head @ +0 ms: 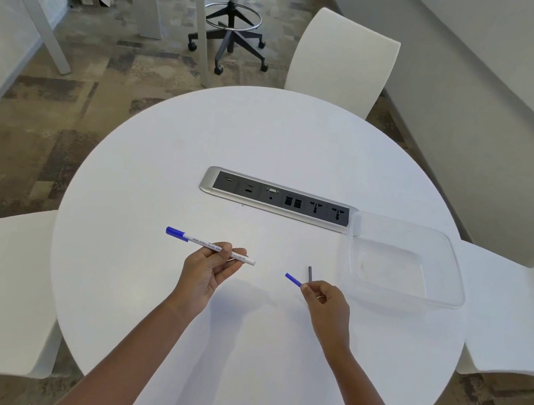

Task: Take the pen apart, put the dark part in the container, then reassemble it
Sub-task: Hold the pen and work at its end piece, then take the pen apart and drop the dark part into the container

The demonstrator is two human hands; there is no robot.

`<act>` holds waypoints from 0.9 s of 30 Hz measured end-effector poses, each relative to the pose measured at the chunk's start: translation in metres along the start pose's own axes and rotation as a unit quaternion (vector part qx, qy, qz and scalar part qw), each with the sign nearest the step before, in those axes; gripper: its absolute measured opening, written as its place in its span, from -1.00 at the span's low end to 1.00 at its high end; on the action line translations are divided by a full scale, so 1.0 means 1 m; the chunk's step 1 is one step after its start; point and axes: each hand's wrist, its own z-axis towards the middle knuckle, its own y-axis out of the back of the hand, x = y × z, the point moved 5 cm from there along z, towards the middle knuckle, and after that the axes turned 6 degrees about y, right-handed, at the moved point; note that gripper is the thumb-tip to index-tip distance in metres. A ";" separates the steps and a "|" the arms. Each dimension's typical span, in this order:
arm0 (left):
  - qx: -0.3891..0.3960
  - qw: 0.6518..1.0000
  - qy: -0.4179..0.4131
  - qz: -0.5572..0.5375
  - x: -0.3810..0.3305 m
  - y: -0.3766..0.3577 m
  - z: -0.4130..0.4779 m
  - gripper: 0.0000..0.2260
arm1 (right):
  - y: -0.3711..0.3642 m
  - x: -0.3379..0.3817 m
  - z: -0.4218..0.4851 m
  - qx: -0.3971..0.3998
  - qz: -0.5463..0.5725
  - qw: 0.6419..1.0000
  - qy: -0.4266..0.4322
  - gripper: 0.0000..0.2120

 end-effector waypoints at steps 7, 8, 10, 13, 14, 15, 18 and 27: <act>-0.005 1.000 0.023 -0.004 -0.001 0.009 0.003 -0.87 | -0.024 -0.017 0.006 -0.050 -0.058 0.997 -0.023 -0.91; -0.006 1.000 0.026 -0.003 -0.001 0.010 0.003 -0.87 | -0.027 -0.016 0.006 -0.053 -0.075 0.996 -0.018 -0.91; -0.006 0.999 0.032 0.000 -0.001 0.012 0.004 -0.88 | -0.031 -0.015 0.007 -0.060 -0.096 0.994 -0.013 -0.92; -0.004 0.999 0.043 0.006 0.000 0.016 0.005 -0.88 | -0.036 -0.015 0.005 -0.059 -0.109 0.992 -0.019 -0.93; -0.003 0.999 0.047 0.009 0.000 0.017 0.005 -0.88 | -0.037 -0.016 0.005 -0.056 -0.113 0.992 -0.021 -0.93; -0.001 0.999 0.050 0.013 0.000 0.019 0.006 -0.87 | -0.038 -0.016 0.004 -0.054 -0.112 0.992 -0.025 -0.94; 0.006 0.998 0.059 0.023 0.000 0.022 0.007 -0.86 | -0.039 -0.017 0.002 -0.055 -0.108 0.992 -0.034 -0.90; 0.055 0.981 0.107 0.154 0.008 0.025 0.017 -0.91 | -0.054 0.018 -0.014 0.038 0.057 0.997 -0.030 -0.80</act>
